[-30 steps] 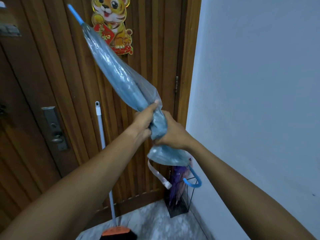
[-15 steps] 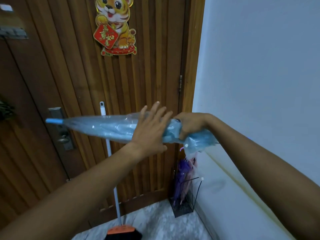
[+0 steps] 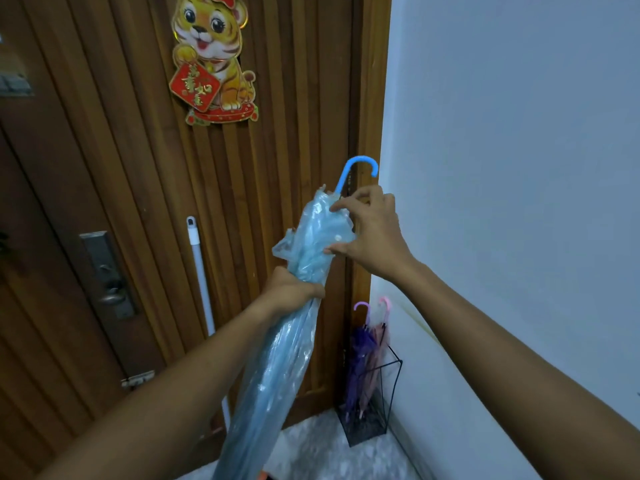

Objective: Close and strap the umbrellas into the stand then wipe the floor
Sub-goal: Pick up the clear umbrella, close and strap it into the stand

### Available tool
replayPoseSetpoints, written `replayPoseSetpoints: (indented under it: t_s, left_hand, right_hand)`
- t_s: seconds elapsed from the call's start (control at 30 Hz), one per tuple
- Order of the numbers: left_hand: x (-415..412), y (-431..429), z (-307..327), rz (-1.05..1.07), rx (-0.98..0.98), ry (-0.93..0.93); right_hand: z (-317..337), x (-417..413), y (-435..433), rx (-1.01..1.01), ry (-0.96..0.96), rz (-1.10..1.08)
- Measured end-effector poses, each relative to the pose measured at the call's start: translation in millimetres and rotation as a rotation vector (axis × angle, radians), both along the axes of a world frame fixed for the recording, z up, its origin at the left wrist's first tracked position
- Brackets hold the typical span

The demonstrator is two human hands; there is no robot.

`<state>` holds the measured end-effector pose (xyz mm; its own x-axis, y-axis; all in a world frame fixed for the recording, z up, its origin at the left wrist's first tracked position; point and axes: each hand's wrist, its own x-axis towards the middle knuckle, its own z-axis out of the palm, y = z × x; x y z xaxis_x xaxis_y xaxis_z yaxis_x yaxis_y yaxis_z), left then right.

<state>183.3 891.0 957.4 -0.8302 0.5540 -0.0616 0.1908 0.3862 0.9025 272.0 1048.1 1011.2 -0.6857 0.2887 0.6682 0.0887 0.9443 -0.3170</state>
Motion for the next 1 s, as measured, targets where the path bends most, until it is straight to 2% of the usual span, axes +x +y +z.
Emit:
replayPoseSetpoints:
  t_s: [0.13, 0.37, 0.5, 0.6, 0.8, 0.9, 1.0]
  left_hand:
    - [0.9, -3.0, 3.7, -0.046, 0.021, -0.077]
    - [-8.3, -4.4, 0.3, -0.003, 0.089, -0.14]
    - [-12.2, -6.3, -0.7, 0.038, 0.138, -0.166]
    - [-16.4, -9.2, -0.6, 0.066, 0.15, -0.164]
    - [-21.7, -15.6, -6.0, 0.211, 0.168, -0.142]
    - [-18.2, -18.1, -2.9, 0.172, 0.169, -0.18]
    - [-17.9, -26.7, 3.8, 0.102, 0.227, -0.299]
  right_hand:
    - [-10.6, -1.4, 1.8, -0.14, 0.1, 0.172]
    - [-10.6, -0.5, -4.1, -0.137, 0.151, 0.218]
    - [-10.1, -2.0, -5.5, -0.233, 0.121, 0.27]
    - [-9.0, -0.4, -9.7, -0.386, 0.081, 0.351]
    - [-4.7, 7.9, -16.7, -0.612, -0.24, 0.462]
    - [-4.4, 9.5, -21.6, -0.669, -0.165, 0.493]
    - [-5.3, 14.0, -17.3, -0.754, -0.111, 0.511]
